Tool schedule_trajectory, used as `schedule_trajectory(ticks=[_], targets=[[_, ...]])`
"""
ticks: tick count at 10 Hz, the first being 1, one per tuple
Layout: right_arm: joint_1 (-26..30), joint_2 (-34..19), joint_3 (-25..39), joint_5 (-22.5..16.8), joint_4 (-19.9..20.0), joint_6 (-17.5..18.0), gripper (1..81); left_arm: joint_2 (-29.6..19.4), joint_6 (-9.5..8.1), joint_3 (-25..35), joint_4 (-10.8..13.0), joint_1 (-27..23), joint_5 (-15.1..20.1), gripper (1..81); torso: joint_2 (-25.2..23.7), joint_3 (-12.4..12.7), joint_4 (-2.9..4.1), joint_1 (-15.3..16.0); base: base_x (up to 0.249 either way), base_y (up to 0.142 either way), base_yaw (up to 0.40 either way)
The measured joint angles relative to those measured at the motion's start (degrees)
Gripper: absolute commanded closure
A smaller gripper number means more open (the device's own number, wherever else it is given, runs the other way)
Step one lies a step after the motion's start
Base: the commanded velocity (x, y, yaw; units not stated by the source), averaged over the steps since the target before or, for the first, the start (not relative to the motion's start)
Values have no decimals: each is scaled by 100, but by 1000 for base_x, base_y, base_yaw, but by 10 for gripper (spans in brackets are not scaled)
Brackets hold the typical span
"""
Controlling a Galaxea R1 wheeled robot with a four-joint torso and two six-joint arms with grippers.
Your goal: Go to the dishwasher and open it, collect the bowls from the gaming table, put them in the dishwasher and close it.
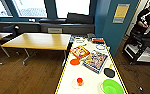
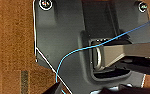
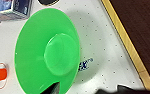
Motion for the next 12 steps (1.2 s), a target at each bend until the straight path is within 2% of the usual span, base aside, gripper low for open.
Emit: schedule_trajectory(ticks=[12], targets=[[127,828,-1091,130,0,0,10,-33,0,0,-12,-2,4,10,0,0,0,0,0,0,0]])
